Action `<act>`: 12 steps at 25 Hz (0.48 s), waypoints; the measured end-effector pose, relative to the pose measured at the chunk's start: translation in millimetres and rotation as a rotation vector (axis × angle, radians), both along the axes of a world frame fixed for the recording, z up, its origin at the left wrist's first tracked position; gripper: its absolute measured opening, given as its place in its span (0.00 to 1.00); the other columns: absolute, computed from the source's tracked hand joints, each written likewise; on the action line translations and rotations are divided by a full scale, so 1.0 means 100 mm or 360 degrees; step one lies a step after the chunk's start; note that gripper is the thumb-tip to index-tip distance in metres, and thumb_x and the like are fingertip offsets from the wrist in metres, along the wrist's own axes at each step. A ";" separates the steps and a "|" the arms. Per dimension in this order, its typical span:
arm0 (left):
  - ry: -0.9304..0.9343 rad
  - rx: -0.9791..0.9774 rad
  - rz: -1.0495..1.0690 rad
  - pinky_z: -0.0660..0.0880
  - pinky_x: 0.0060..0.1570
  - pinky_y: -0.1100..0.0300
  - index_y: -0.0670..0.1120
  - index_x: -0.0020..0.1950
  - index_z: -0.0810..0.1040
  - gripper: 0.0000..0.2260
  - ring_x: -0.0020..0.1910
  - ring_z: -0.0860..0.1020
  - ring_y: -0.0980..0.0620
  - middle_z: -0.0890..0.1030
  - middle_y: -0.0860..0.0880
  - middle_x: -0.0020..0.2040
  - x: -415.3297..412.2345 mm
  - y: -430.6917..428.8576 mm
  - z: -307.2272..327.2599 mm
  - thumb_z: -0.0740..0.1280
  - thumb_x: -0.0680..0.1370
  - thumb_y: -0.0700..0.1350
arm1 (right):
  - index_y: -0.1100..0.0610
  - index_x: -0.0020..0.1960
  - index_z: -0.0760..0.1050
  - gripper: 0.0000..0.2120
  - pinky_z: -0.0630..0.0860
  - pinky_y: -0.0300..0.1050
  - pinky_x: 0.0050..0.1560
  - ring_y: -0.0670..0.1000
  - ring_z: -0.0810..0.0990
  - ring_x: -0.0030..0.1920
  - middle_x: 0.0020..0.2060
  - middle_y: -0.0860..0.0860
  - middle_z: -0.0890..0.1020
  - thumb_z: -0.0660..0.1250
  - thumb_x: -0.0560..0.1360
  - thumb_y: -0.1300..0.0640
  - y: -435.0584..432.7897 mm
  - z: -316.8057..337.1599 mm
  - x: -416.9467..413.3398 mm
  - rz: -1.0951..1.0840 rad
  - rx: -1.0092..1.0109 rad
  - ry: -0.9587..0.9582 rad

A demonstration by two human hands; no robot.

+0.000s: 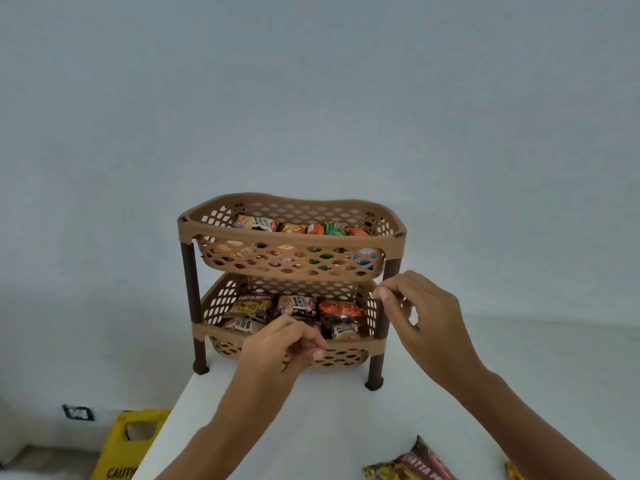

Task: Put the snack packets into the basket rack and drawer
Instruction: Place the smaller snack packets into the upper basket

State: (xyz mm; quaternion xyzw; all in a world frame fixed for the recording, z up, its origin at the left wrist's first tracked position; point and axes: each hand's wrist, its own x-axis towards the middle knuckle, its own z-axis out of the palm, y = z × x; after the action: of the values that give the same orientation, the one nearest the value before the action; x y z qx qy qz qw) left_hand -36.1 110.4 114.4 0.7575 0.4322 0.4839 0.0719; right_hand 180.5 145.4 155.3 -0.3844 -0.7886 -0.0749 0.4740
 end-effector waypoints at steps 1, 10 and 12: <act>-0.0014 -0.0040 -0.0004 0.75 0.41 0.70 0.47 0.42 0.82 0.05 0.43 0.77 0.61 0.79 0.56 0.40 0.02 -0.11 -0.10 0.73 0.70 0.37 | 0.56 0.44 0.77 0.07 0.70 0.36 0.36 0.44 0.73 0.36 0.36 0.47 0.78 0.62 0.77 0.58 -0.11 -0.09 0.03 -0.0006 -0.0023 -0.0021; -0.0149 -0.0438 0.0108 0.77 0.41 0.63 0.49 0.43 0.82 0.04 0.39 0.78 0.57 0.80 0.57 0.40 0.28 -0.95 -0.77 0.71 0.72 0.40 | 0.55 0.44 0.78 0.07 0.72 0.38 0.32 0.43 0.74 0.35 0.37 0.46 0.79 0.63 0.77 0.59 -0.98 -1.00 0.34 -0.0136 -0.0315 0.0066; -0.0216 -0.0553 0.0134 0.76 0.42 0.62 0.49 0.43 0.82 0.04 0.40 0.79 0.56 0.81 0.56 0.40 0.34 -1.11 -0.87 0.71 0.73 0.40 | 0.55 0.44 0.78 0.06 0.71 0.37 0.33 0.44 0.75 0.36 0.37 0.46 0.79 0.64 0.77 0.61 -1.15 -1.18 0.41 -0.0157 -0.0419 0.0109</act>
State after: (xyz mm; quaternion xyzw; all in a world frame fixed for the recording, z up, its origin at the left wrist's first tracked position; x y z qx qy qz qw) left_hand -2.5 -0.8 26.9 0.6806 0.5348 0.4545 0.2101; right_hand 221.5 30.7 37.2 -0.4839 -0.7551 0.0192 0.4418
